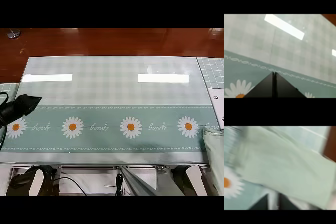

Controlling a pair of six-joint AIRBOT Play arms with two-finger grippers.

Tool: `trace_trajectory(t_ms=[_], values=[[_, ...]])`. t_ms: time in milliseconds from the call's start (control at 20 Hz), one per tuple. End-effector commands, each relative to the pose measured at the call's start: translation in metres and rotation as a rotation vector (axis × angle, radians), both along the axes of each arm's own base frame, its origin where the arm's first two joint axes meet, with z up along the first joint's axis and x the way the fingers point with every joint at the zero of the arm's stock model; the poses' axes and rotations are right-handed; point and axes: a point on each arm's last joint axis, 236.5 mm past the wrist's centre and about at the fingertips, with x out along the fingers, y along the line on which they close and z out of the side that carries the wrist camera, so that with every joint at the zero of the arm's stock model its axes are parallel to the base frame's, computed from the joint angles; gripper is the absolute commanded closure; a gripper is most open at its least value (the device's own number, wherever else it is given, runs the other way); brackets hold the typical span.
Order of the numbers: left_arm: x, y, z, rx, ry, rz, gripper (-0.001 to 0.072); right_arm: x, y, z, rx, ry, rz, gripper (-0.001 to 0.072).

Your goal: Fold the shirts.

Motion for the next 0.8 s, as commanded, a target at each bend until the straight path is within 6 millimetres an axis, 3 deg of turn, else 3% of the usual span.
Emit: trace_trajectory(t_ms=[0,100,150,200,250,300,400,500,550,650,750], values=[[0.032,-0.023,0.049,-0.123,-0.147,-0.086,0.0686,0.158,0.006,0.090,-0.080,-0.638,0.304,0.0682],[0.058,-0.052,0.089,-0.129,-0.194,-0.219,0.0686,0.239,0.050,0.154,-0.120,-0.886,0.524,0.0682],[0.071,-0.075,0.109,-0.096,-0.239,-0.313,0.0686,0.268,0.083,0.165,-0.139,-0.903,0.663,0.0682],[0.080,-0.100,0.123,-0.068,-0.271,-0.402,0.0686,0.293,0.128,0.160,-0.138,-0.870,0.827,0.0683],[0.087,-0.127,0.124,-0.026,-0.269,-0.483,0.0687,0.307,0.175,0.140,-0.110,-0.803,0.977,0.0682],[0.091,-0.148,0.107,0.049,-0.226,-0.543,0.0688,0.313,0.218,0.106,-0.100,-0.678,1.132,0.0682],[0.096,-0.167,0.030,0.264,-0.007,-0.550,0.0687,0.318,0.268,0.028,-0.129,-0.414,1.267,0.0683],[0.100,-0.155,-0.031,0.446,0.167,-0.478,0.0686,0.315,0.286,-0.041,-0.173,-0.218,1.310,0.0685],[0.101,-0.148,-0.048,0.487,0.223,-0.455,0.0685,0.310,0.289,-0.074,-0.155,-0.139,1.316,0.0685],[0.097,-0.136,-0.068,0.509,0.307,-0.453,0.0685,0.298,0.292,-0.121,-0.082,-0.039,1.314,0.0684],[0.096,-0.126,-0.072,0.511,0.340,-0.440,0.0685,0.289,0.293,-0.140,-0.038,-0.008,1.280,0.0684]])
